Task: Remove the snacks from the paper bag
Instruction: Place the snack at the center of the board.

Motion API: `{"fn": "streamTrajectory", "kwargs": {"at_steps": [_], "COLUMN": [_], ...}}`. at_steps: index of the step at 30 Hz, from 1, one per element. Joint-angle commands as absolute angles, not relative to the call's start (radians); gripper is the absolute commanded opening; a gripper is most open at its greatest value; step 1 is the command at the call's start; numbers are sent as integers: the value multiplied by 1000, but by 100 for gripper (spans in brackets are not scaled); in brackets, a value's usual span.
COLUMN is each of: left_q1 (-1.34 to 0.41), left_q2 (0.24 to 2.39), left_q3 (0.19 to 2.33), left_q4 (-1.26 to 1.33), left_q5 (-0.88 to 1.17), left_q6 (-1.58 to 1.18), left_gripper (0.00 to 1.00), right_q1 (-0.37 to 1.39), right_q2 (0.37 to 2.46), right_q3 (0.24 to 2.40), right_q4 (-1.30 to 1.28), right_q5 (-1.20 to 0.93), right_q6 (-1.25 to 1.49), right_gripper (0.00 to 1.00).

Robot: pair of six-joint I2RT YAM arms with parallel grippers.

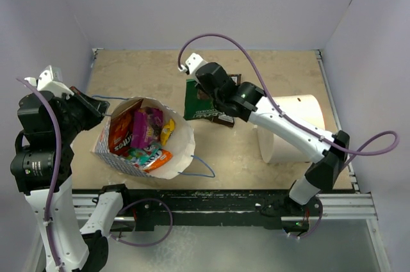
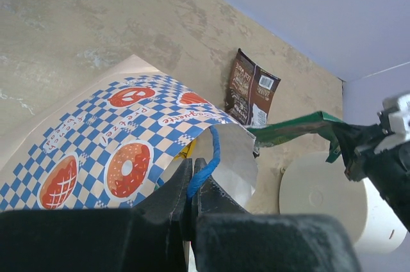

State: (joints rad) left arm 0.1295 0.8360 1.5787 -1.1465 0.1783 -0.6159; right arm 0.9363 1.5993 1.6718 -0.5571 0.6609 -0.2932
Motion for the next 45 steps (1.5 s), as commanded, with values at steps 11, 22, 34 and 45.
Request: {"fn": "streamTrajectory", "kwargs": {"at_steps": [11,22,34,45], "left_q1": [129,129,129,129], "left_q2": [853,864,861,878], "left_q3": [1646,1640,1638,1659], "left_q4": [-1150,-1141,-1159,-1195], "left_q5": [154,172,161,149], "left_q6": [-518,-527,-533,-525], "left_gripper": [0,0,0,0], "right_q1": [832,710,616,567], "right_q2": [1709,1814,1999,2180], "right_q3": [1798,1825,1984,2147], "right_q4": [-621,-563,-525,-532], "right_q5": [606,566,496,465], "right_q6": [-131,-157,-166,-143], "right_gripper": [0,0,0,0]}}
